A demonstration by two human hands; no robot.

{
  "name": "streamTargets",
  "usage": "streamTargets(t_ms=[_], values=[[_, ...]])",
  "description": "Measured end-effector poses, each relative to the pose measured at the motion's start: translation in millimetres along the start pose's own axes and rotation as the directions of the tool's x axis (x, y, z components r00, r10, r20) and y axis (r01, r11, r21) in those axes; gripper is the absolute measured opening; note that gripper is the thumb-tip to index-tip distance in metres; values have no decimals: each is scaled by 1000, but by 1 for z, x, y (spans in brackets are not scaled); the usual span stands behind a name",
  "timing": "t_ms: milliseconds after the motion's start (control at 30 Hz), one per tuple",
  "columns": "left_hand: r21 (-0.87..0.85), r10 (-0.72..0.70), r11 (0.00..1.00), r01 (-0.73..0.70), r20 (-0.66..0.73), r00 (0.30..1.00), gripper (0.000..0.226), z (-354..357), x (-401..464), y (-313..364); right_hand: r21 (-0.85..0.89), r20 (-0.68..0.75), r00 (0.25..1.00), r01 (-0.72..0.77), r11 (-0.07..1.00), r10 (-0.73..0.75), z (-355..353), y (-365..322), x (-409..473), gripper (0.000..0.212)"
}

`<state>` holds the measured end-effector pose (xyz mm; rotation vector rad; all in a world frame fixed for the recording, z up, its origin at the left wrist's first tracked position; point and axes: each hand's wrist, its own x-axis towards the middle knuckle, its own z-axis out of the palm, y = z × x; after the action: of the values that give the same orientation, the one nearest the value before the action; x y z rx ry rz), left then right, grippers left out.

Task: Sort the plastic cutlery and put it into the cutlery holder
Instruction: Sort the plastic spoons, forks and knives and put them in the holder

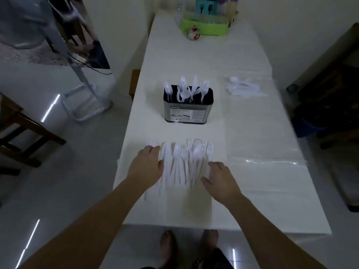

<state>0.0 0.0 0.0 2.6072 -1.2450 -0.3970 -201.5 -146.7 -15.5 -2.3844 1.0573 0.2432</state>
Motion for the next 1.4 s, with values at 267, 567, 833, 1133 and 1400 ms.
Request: streamTargets(t_ms=[267, 567, 833, 1133, 1400], values=[[-149, -354, 925, 350, -7, 935, 23, 24, -6, -26, 0, -83, 997, -2, 1000, 2, 21, -13, 9, 45], [-141, -408, 901, 411, 49, 912, 26, 35, -1, -33, 31, -107, 959, -259, 965, 261, 28, -31, 23, 32], [-153, -415, 896, 418, 49, 908, 28, 34, 0, -32, 100, -62, 909, -404, 909, 411, 28, -52, 37, 32], [-85, -344, 937, 339, -55, 937, 29, 28, 2, -16, 146, -108, 911, -382, 912, 399, 28, -57, 31, 30], [-195, -235, 954, 229, -9, 972, 21, 29, 7, 12, 87, -70, 918, -384, 919, 390, 29, -56, 32, 20]])
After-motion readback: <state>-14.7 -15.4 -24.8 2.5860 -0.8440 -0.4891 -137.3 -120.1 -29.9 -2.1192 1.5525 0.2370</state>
